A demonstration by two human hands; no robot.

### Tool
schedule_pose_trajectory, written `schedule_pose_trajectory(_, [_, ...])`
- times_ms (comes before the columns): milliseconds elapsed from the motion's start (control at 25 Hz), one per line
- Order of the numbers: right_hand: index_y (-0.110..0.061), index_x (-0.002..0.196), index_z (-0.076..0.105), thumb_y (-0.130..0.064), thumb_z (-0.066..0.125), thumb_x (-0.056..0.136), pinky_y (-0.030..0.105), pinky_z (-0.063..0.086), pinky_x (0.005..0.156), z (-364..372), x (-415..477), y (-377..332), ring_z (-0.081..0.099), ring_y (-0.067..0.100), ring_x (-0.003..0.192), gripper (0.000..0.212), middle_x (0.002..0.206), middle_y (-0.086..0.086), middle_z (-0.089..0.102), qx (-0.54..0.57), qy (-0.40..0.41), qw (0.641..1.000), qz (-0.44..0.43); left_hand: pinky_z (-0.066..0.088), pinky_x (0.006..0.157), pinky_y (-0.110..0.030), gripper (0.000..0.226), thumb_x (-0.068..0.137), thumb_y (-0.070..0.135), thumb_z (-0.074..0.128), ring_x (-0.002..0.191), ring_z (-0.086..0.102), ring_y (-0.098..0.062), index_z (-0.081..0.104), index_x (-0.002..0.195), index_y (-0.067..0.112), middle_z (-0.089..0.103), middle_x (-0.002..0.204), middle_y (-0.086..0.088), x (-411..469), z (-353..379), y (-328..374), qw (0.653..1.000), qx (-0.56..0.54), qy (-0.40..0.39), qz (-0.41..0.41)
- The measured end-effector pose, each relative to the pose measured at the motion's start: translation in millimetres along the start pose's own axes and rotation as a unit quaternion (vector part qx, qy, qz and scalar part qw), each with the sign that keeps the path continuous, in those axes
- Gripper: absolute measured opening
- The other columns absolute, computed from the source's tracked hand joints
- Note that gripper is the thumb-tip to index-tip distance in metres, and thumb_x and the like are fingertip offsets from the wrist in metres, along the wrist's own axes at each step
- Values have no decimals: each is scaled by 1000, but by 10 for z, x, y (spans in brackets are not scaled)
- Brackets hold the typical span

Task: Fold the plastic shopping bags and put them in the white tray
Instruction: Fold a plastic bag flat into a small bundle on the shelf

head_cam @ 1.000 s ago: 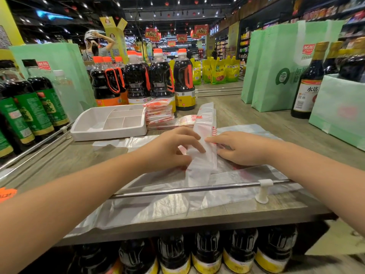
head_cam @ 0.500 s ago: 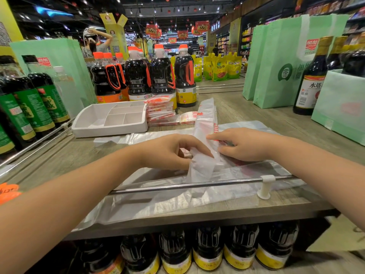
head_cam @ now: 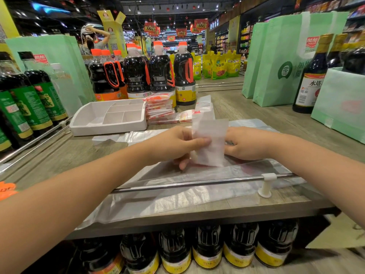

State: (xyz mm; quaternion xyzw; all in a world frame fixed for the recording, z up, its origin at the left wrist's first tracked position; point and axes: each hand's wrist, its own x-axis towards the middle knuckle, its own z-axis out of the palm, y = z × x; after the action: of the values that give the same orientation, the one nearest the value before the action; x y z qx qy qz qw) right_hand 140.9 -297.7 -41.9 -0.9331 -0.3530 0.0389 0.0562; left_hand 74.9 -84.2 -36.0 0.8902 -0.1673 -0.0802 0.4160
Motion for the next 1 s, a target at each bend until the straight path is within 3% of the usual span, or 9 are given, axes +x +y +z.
schedule_pose_trajectory(120, [-45, 98, 61, -25, 50, 100, 27, 37, 90, -62, -61, -37, 53, 14, 110, 23, 107, -22, 53, 34, 17, 999, 4, 51, 68, -27, 23, 95, 43, 63, 47, 53, -12, 63, 89, 21, 62, 54, 5, 47, 10, -71, 999, 47, 4, -17])
schedule_pose_trajectory(240, [-34, 122, 63, -20, 49, 100, 28, 49, 87, -137, -91, -15, 64, 5, 101, 29, 109, -19, 67, 180, 106, 977, 43, 49, 56, -19, 29, 90, 35, 72, 52, 57, -9, 58, 111, 21, 68, 76, 8, 83, 40, -108, 997, 41, 68, -18])
schedule_pose_trajectory(360, [-30, 121, 60, -42, 50, 101, 30, 54, 79, -138, -107, -45, 69, 1, 87, 25, 96, -14, 74, 266, 66, 960, 51, 45, 69, -18, 60, 86, 20, 73, 83, 60, -8, 43, 137, 23, 62, 101, 7, 124, 54, -133, 989, 105, 108, -7])
schedule_pose_trajectory(520, [-39, 120, 59, -67, 63, 78, 25, 52, 86, -107, -111, -34, 69, 2, 92, 51, 100, -14, 72, 260, 29, 965, 22, 53, 68, -31, 53, 87, 4, 65, 82, 63, -22, 46, 133, 24, 64, 93, 2, 176, 44, -185, 991, 73, 114, 4])
schedule_pose_trajectory(640, [-41, 115, 59, -63, 75, 66, 30, 56, 86, -126, -133, -35, 68, 8, 91, 56, 100, -10, 70, 236, -16, 972, 5, 56, 69, -37, 40, 89, 17, 72, 69, 67, -18, 52, 123, 22, 74, 90, -5, 193, 45, -230, 992, 29, 117, 20])
schedule_pose_trajectory(720, [-35, 111, 66, -56, 76, 75, 28, 54, 73, -103, -118, -56, 68, 8, 81, 43, 92, -7, 72, 227, -3, 974, -2, 55, 65, -34, 39, 91, 25, 71, 61, 64, -9, 49, 122, 19, 73, 81, 1, 196, 63, -221, 991, 41, 121, 30])
schedule_pose_trajectory(800, [-30, 103, 72, -51, 67, 87, 23, 50, 67, -64, -73, -85, 64, 2, 68, 27, 83, -8, 72, 217, 48, 975, -1, 55, 66, -32, 45, 89, 31, 74, 61, 62, -3, 46, 123, 24, 68, 87, 10, 196, 82, -205, 988, 70, 134, 32])
schedule_pose_trajectory(920, [-19, 93, 72, -44, 64, 94, 29, 55, 62, -4, -10, -86, 63, 11, 59, 27, 73, 4, 71, 257, 58, 964, 42, 53, 65, -21, 72, 81, 37, 80, 71, 60, 1, 40, 140, 26, 54, 108, 16, 196, 66, -204, 979, 129, 151, 40])
schedule_pose_trajectory(1000, [-14, 87, 70, -41, 66, 93, 32, 55, 57, 14, 9, -82, 61, 15, 55, 28, 70, 7, 68, 257, 47, 964, 58, 49, 75, -19, 78, 82, 41, 79, 90, 59, -2, 37, 145, 22, 51, 121, 10, 181, 15, -201, 970, 179, 158, 48])
